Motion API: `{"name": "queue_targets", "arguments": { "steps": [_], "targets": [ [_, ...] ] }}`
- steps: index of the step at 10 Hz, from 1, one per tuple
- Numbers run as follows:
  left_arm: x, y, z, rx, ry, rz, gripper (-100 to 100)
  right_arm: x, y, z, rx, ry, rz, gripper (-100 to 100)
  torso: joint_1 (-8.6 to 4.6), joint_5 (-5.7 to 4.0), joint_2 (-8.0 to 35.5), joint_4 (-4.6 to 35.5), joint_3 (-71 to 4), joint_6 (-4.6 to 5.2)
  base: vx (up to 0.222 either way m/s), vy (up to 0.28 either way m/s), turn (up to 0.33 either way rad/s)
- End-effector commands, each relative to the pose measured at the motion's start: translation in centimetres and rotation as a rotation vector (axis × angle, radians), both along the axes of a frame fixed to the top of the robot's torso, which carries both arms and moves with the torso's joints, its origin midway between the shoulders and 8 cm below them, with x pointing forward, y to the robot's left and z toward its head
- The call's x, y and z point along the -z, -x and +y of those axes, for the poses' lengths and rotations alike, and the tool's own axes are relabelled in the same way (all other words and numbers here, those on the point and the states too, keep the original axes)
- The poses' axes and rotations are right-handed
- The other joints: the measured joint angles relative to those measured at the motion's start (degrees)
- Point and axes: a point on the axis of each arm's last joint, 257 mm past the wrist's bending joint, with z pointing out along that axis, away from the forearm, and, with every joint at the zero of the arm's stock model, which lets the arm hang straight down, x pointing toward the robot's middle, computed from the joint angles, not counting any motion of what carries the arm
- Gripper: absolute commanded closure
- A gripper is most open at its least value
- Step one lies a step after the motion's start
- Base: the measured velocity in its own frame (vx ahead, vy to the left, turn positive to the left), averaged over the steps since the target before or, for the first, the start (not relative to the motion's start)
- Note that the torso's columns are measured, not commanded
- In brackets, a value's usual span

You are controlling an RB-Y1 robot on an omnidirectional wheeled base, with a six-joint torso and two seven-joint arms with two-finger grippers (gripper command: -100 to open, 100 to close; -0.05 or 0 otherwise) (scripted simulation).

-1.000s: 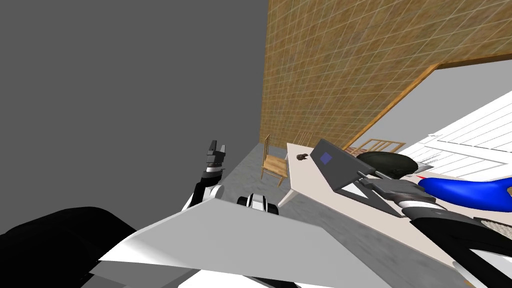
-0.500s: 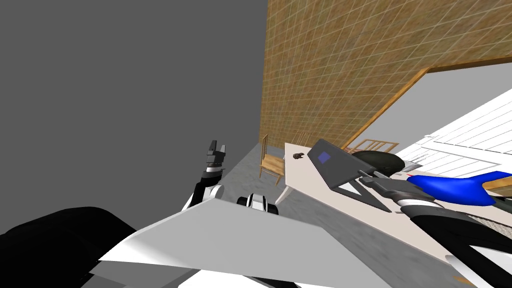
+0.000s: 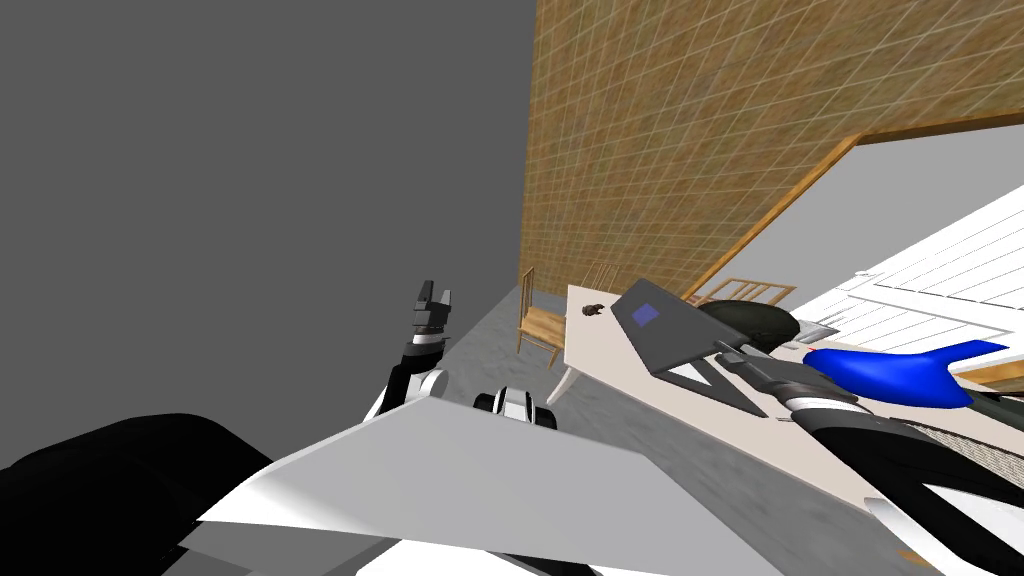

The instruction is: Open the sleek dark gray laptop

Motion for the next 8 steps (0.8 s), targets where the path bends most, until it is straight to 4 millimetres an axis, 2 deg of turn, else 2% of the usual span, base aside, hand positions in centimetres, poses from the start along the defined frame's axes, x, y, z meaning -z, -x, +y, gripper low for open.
{"name": "queue_targets", "arguments": {
  "steps": [1, 2, 5, 6, 7, 8],
  "targets": [
    [0.0, 0.0, 0.0, 0.000, 0.000, 0.000, 0, 1.7, 0.1, -0.5, 0.017, -0.109, -0.027, 100, -0.13, -0.11, -0.04, -0.05, -0.01, 0.06, -0.056, -0.113, 0.041],
    [0.0, 0.0, 0.0, 0.000, 0.000, 0.000, 0, 2.8, 0.0, -0.7, 0.025, -0.188, -0.049, 100, -0.14, -0.20, -0.08, -0.12, -0.01, 0.10, -0.055, -0.130, 0.054],
    [0.0, 0.0, 0.0, 0.000, 0.000, 0.000, 0, 4.5, -0.2, -0.8, 0.036, -0.305, -0.082, 100, -0.26, -0.39, -0.25, -0.28, -0.09, 0.09, -0.053, -0.114, 0.036],
    [0.0, 0.0, 0.0, 0.000, 0.000, 0.000, 0, 3.2, -0.4, -0.8, 0.024, -0.275, -0.092, 100, -0.16, -0.40, -0.30, -0.33, -0.11, 0.05, -0.024, -0.037, 0.000],
    [0.0, 0.0, 0.0, 0.000, 0.000, 0.000, 0, 4.9, -0.5, -0.8, 0.033, -0.359, -0.118, 100, 0.22, -0.14, -0.29, -0.23, -0.14, -0.05, -0.032, -0.084, 0.000],
    [0.0, 0.0, 0.0, 0.000, 0.000, 0.000, 0, 5.9, -0.5, -0.6, 0.037, -0.399, -0.129, 100, 0.23, -0.18, -0.22, -0.25, -0.09, -0.14, -0.056, -0.113, 0.019]
  ]
}}
